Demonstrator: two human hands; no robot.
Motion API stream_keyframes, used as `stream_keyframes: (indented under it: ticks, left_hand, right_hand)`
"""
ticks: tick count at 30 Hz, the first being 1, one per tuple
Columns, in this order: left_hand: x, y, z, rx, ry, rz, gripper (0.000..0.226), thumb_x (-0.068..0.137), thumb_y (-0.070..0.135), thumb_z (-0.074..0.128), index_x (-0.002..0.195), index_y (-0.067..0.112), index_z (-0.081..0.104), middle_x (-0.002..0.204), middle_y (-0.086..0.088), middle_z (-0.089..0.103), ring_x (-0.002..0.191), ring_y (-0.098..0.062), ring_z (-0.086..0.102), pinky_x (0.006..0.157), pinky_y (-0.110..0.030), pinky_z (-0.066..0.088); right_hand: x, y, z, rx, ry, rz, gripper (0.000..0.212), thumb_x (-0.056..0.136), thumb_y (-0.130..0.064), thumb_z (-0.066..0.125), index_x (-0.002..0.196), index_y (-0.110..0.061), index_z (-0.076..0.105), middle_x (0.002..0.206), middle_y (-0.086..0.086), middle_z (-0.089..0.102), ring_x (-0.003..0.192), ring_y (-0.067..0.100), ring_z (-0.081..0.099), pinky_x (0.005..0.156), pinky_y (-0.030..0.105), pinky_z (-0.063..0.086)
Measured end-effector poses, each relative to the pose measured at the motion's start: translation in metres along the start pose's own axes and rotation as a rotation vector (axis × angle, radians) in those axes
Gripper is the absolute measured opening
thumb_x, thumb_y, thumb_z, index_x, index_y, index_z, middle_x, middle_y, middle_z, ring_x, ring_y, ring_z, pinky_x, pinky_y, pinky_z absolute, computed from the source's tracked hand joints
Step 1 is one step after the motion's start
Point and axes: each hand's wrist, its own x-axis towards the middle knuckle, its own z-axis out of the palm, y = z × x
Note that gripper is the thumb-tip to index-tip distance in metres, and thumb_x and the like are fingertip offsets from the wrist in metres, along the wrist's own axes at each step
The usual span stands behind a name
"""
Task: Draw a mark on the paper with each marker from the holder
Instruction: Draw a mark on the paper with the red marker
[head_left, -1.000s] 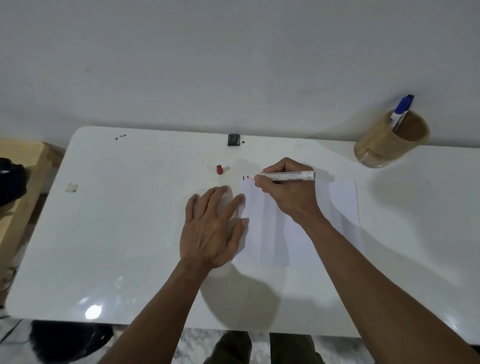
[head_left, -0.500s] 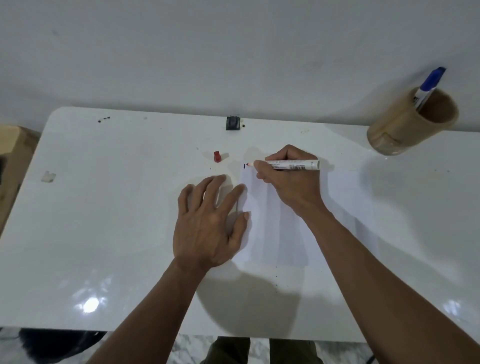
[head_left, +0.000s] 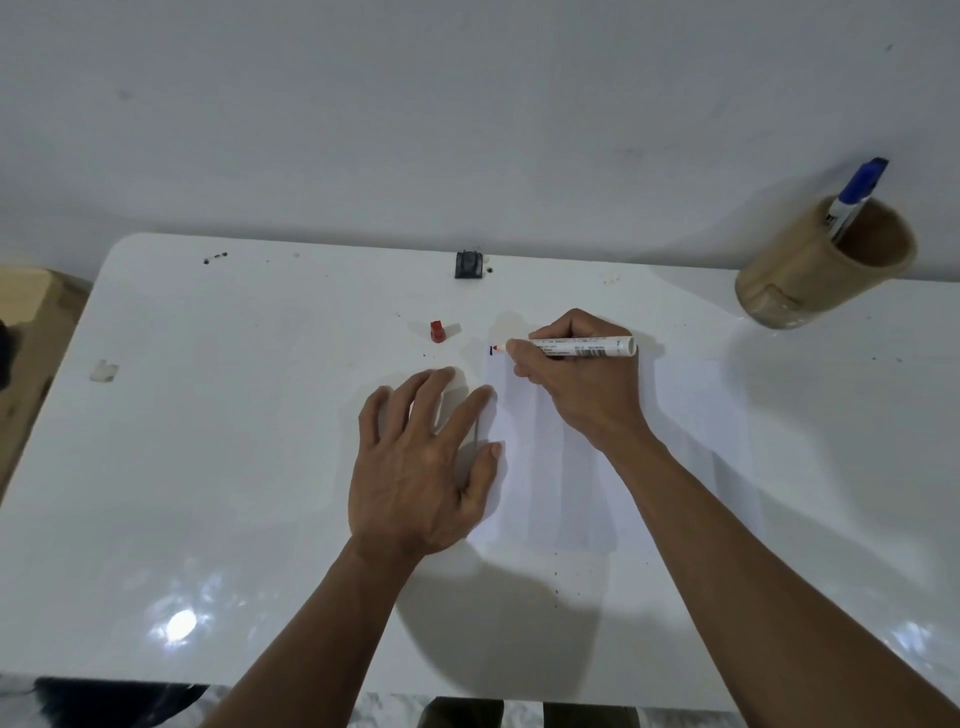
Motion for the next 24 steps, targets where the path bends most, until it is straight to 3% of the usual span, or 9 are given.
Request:
stream_keyframes:
  ticks: [15, 22, 24]
  left_hand:
    - [-0.001, 0.000, 0.002, -0.016, 0.064, 0.016, 0.050, 0.092, 0.052, 0.047, 0.134, 0.029, 0.059, 0.142, -0.008, 0.055, 0.133, -0.028, 0.048, 0.110, -0.052, 0.034]
    - [-0.001, -0.001, 0.004, -0.023, 0.073, 0.018, 0.051, 0.092, 0.053, 0.046, 0.135, 0.029, 0.059, 0.143, -0.008, 0.055, 0.134, -0.028, 0.047, 0.111, -0.052, 0.033]
    - [-0.001, -0.001, 0.005, -0.029, 0.078, 0.020, 0.051, 0.092, 0.053, 0.047, 0.135, 0.029, 0.059, 0.143, -0.008, 0.055, 0.134, -0.028, 0.047, 0.111, -0.052, 0.033]
  right_hand:
    - [0.002, 0.004, -0.003, -0.027, -0.037, -0.027, 0.026, 0.070, -0.021, 0.087, 0.067, -0.005, 0.067, 0.069, 0.009, 0.076, 0.070, 0.041, 0.075, 0.060, 0.059, 0.059]
    - [0.000, -0.001, -0.003, -0.047, -0.046, -0.010, 0.024, 0.072, -0.020, 0.087, 0.067, -0.008, 0.067, 0.069, 0.006, 0.077, 0.070, 0.038, 0.076, 0.063, 0.057, 0.061]
    - [0.001, -0.006, -0.004, 0.031, -0.036, 0.032, 0.021, 0.077, -0.011, 0.086, 0.070, -0.006, 0.067, 0.070, 0.006, 0.077, 0.070, 0.033, 0.078, 0.066, 0.049, 0.065]
